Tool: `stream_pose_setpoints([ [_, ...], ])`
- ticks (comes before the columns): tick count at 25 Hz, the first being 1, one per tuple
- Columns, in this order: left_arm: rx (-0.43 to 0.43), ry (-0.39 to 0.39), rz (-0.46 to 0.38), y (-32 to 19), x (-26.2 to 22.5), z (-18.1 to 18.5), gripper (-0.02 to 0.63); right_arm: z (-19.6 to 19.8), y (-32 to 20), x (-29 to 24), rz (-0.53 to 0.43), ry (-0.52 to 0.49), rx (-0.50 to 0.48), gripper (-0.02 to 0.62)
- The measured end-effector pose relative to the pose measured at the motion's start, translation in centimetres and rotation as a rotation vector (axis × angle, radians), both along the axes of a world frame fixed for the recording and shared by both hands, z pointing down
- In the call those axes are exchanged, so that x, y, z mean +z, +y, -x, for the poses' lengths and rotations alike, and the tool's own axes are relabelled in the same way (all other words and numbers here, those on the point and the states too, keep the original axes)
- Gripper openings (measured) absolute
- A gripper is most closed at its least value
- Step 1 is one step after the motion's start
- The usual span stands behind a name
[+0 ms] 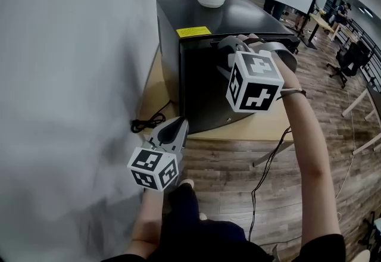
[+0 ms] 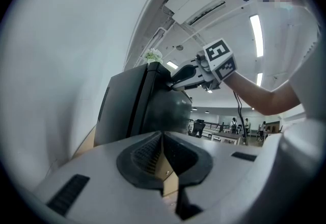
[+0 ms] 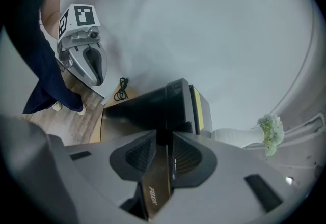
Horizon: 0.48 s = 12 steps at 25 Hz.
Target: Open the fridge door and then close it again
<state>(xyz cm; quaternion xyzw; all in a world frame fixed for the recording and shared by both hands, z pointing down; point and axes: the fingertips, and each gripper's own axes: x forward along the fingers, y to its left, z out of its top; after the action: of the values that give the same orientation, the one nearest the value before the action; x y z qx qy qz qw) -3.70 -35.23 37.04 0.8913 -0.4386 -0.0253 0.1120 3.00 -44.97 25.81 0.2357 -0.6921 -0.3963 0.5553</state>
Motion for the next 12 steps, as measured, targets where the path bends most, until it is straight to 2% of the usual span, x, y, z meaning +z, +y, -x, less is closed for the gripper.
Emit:
stream_pose_setpoints([
  [12,-0.018,-0.002,0.001,1.3,-0.3,0.3,0.006,0.1,0.7,-0.3,-0.03,-0.002,0.002,0.08],
])
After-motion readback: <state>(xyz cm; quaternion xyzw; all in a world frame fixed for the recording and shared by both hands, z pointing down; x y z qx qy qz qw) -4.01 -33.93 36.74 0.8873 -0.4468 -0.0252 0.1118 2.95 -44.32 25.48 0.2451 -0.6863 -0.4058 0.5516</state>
